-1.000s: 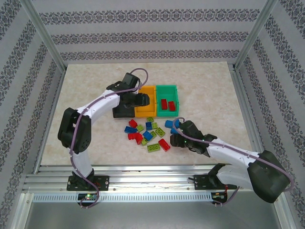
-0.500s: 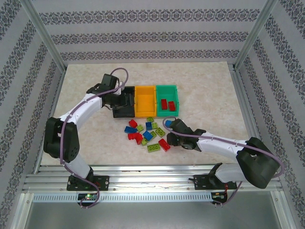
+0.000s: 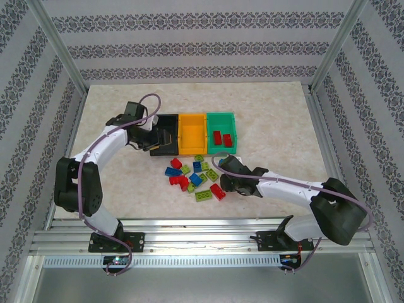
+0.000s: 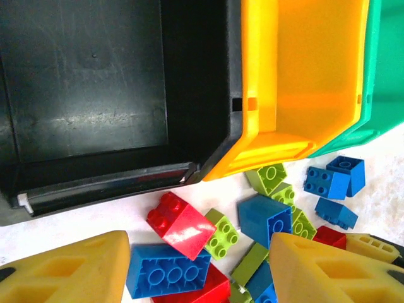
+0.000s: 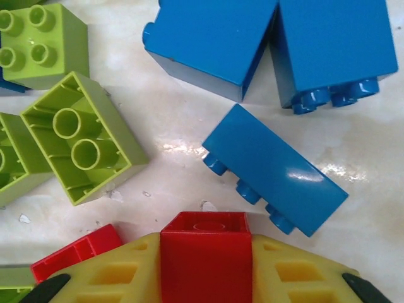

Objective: Sort the legos into containers by color
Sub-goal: Pick up the lego from the bottom-center of the table, then place the lego in the container.

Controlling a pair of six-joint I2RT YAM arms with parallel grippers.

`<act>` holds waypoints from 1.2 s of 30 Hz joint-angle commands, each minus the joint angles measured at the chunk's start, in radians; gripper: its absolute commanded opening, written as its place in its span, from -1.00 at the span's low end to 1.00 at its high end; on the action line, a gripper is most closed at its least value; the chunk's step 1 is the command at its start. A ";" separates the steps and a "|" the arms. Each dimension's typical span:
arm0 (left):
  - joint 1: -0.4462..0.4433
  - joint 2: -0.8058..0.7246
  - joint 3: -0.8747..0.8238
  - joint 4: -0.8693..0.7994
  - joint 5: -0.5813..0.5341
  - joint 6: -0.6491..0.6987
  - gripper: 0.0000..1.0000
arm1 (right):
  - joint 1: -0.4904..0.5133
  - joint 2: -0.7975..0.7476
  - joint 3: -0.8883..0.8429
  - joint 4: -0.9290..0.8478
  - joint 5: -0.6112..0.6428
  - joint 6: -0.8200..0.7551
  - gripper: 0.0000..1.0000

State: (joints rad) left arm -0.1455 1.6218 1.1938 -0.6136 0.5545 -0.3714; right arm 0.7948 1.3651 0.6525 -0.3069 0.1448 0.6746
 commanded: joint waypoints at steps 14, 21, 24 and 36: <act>0.068 0.004 -0.008 -0.017 0.095 0.026 0.20 | -0.240 0.145 0.414 0.020 -0.068 -0.246 -0.34; 0.076 -0.015 -0.019 -0.006 0.090 0.025 0.20 | -0.319 0.393 0.648 -0.017 -0.112 -0.312 -0.21; 0.077 -0.017 -0.019 -0.009 0.087 0.028 0.20 | -0.318 0.411 0.657 -0.024 -0.129 -0.309 -0.09; 0.095 -0.002 -0.014 0.000 0.110 0.019 0.20 | -0.144 0.185 0.378 -0.072 -0.108 -0.290 -0.03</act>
State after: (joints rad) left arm -0.0635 1.6238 1.1835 -0.6201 0.6373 -0.3660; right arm 0.5976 1.6188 1.0760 -0.3283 0.0151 0.3889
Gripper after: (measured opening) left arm 0.601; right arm 0.486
